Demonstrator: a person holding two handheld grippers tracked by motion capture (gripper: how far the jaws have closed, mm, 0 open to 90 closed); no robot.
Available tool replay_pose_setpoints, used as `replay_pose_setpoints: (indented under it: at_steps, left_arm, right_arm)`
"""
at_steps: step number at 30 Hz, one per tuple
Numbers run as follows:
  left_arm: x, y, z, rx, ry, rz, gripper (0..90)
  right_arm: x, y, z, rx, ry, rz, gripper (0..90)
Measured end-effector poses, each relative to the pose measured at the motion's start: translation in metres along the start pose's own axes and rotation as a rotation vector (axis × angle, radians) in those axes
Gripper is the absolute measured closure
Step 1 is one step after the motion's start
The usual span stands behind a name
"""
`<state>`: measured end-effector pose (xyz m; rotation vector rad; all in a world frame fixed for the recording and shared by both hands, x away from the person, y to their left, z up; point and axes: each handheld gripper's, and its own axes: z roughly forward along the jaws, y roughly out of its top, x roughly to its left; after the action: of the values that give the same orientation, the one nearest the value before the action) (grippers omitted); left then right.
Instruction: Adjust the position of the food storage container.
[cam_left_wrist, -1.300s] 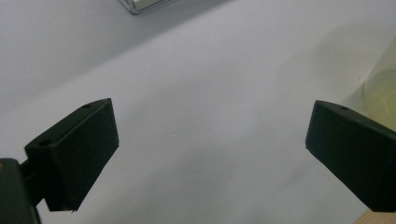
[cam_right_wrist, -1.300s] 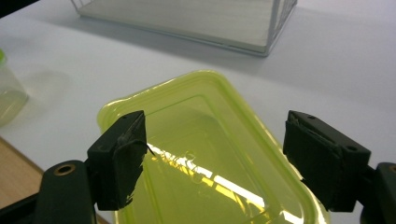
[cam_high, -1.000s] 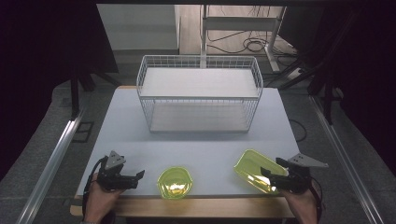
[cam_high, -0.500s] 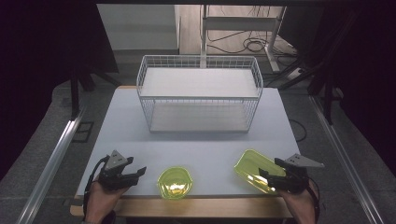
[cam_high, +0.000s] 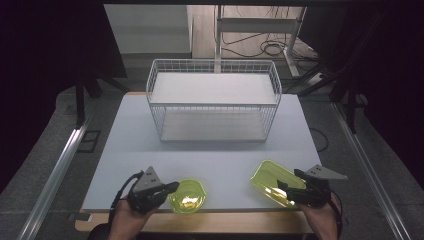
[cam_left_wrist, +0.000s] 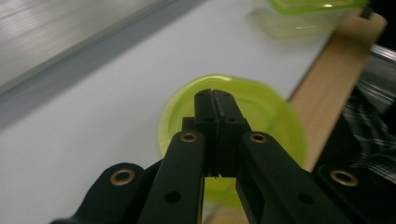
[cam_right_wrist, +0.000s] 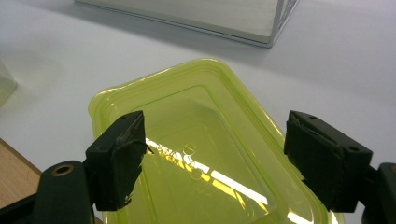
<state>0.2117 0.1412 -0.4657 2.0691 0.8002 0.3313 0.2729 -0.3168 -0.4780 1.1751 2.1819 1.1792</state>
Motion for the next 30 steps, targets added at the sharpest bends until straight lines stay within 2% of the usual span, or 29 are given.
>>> replay_pose_setpoints:
  at_steps: [1,3,4,9,15,18,22,28,30]
  left_arm:
    - [0.0,0.0,0.0,0.0,0.0,0.0,89.8]
    - [-0.013,0.005,0.006,0.008,-0.024,0.029,89.8]
    - [-0.019,0.006,0.01,0.007,-0.044,0.033,89.8]
    - [-0.041,0.008,0.025,0.03,-0.093,0.046,89.8]
    - [-0.056,0.005,0.046,0.077,-0.132,0.046,89.8]
    - [-0.057,0.004,0.05,0.09,-0.132,0.04,89.8]
    - [-0.054,0.001,0.053,0.111,-0.108,0.023,89.7]
    - [-0.043,-0.004,0.052,0.121,-0.084,-0.011,89.7]
    - [-0.037,-0.005,0.049,0.12,-0.063,-0.026,89.7]
  right_arm:
    - [0.0,0.0,0.0,0.0,0.0,0.0,21.2]
    - [0.0,0.0,0.0,0.0,-0.001,-0.001,21.2]
    - [0.001,0.0,0.0,0.002,-0.002,-0.003,21.2]
    - [0.001,0.001,0.0,-0.001,-0.006,-0.009,21.2]
    - [0.001,0.001,-0.001,-0.005,-0.008,-0.009,21.2]
    - [0.001,0.001,-0.001,-0.005,-0.009,-0.01,21.2]
    - [0.001,0.001,-0.001,-0.002,-0.012,-0.009,21.2]
    - [0.001,0.001,-0.002,-0.005,-0.019,-0.008,21.2]
    - [0.001,0.001,-0.003,-0.006,-0.02,-0.01,21.2]
